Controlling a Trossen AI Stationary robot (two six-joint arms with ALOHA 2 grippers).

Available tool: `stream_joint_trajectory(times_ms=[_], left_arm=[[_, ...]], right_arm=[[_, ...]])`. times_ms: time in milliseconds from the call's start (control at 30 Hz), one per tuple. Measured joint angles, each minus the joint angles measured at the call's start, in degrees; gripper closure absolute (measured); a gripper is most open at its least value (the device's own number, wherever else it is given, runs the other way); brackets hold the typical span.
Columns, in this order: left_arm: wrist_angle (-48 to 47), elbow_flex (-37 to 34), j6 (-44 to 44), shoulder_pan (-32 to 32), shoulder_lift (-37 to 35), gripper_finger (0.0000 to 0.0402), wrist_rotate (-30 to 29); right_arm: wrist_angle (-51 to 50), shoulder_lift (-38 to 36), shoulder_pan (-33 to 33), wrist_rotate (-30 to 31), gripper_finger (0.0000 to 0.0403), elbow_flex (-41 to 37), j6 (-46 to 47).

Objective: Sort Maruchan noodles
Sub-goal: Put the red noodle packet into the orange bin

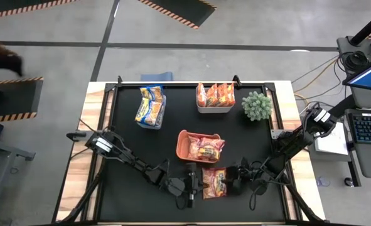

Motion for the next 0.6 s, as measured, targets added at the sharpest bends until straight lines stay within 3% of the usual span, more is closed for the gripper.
stream_joint_trajectory(times_ms=[167, 333, 600], left_arm=[[-0.7, 0.8, 2.7, -0.9, -0.7, 0.0402, 1.2], [-4.2, 0.9, 2.8, -2.0, -0.4, 0.0402, 6.7], [-4.3, 2.8, 1.0, -2.6, 2.8, 0.0402, 8.0]], right_arm=[[-0.6, 0.0, 0.0, 0.0, 0.0037, -0.2, 2.2], [-0.6, 0.6, 0.0, 0.3, 0.0037, -0.4, 3.2], [0.3, 6.4, 0.0, 2.9, 0.0037, 0.0, 4.0]])
